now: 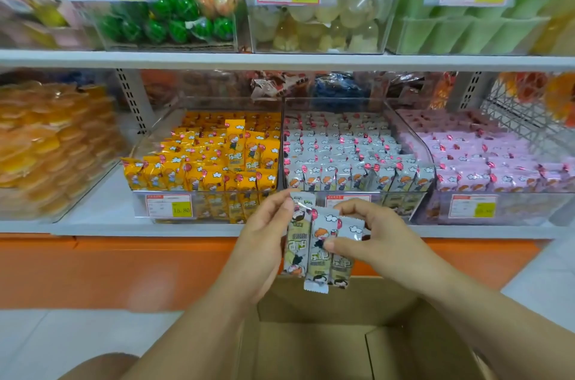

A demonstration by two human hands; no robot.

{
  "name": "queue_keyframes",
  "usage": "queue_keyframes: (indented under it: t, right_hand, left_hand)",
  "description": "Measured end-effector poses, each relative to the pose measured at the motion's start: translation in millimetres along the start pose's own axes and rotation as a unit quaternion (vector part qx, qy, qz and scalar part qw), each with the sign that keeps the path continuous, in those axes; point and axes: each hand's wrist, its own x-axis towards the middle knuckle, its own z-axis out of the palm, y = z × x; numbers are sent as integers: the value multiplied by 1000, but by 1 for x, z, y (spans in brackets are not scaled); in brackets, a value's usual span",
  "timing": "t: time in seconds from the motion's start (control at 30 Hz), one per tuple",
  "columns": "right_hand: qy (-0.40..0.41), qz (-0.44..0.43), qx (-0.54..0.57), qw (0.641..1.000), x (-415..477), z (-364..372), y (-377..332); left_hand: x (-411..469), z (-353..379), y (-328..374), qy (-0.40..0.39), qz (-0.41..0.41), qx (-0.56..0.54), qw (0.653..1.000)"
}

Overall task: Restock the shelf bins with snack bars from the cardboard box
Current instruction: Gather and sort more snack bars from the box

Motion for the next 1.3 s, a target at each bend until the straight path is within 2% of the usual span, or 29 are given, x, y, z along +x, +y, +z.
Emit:
queue_keyframes:
  t: [0.13,0.23,0.3,0.43,0.57,0.7,0.77,0.87,1.03,1.23,1.3]
  right_hand:
    - [22,-21,-2,1000,-1,-6,-1]
    - [52,-38,-2,998,1,-20,-1]
    - [97,-49,-10,994,7,-36,-5]
    - [179,-109,-48,977,32,-68,-21]
    - [156,-100,-156,970,63,-77,-16]
    - [97,-65,-237,964,78,-73,-2]
    - [64,-43,-266,961,83,-71,4]
    - [38,-24,-294,955,90,-68,13]
    - [44,-30,-303,952,92,-71,18]
    - [84,-95,-233,964,80,-75,20]
    - [103,-120,-231,960,75,-75,22]
  left_hand:
    - [0,0,2,-72,25,121,990]
    - [-1,1,15,-119,45,246,961]
    - [1,1,28,-115,59,324,937]
    - [11,-1,46,-93,59,403,909]
    - [25,6,60,-85,15,483,871]
    - [39,11,69,-103,-31,506,856]
    - [45,13,74,-120,-39,547,827]
    - [52,19,81,-103,4,611,785]
    - [67,34,90,-13,90,631,771]
    - [84,47,86,-13,125,689,714]
    - [88,50,87,-15,138,685,715]
